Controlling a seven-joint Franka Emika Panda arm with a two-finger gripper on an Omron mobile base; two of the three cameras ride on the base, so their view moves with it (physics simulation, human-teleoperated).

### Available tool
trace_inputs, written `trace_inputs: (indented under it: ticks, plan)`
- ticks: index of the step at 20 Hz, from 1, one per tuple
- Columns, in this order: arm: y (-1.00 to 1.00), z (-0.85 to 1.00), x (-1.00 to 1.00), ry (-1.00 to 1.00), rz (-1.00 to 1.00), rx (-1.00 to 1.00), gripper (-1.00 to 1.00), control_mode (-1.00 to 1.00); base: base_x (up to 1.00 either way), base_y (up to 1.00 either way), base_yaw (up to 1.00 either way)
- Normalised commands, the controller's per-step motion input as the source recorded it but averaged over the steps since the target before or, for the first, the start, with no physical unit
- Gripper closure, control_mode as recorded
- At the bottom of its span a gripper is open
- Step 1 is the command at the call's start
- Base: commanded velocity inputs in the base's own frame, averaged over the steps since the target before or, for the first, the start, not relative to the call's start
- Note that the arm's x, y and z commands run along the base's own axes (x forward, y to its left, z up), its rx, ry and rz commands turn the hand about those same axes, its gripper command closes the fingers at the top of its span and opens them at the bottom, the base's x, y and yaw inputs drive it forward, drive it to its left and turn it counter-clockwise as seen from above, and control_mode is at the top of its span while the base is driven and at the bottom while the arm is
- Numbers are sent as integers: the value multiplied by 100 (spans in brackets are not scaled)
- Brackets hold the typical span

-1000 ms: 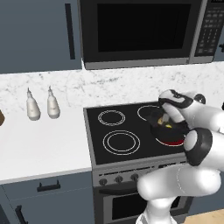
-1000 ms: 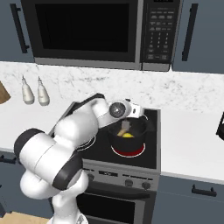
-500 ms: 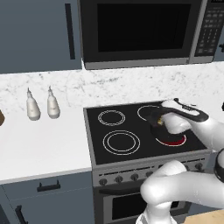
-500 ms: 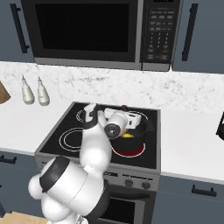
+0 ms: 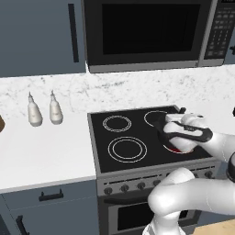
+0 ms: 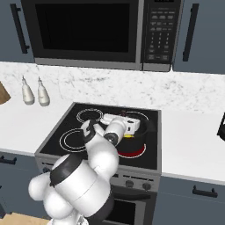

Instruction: Put the sweet potato and lemon in the pot. Retrieve the spatula and lightly stir the vegetables in the pot.

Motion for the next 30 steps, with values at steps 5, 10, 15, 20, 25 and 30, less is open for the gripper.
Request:
trace_inputs:
  ticks: [5,10,15,20,25,30]
  plan:
    - [-3,-2,1,3,1,-4,100,-100,0,0,0]
    - [-19,0,-4,7,-1,-26,100,-100,0,0,0]
    - [-17,0,-31,15,-2,-27,100,-100,0,0,0]
    - [0,74,-19,3,0,0,100,-100,0,0,0]
    - [0,89,0,8,0,8,100,-100,0,0,0]
    - [8,-3,0,23,7,14,100,-100,0,0,0]
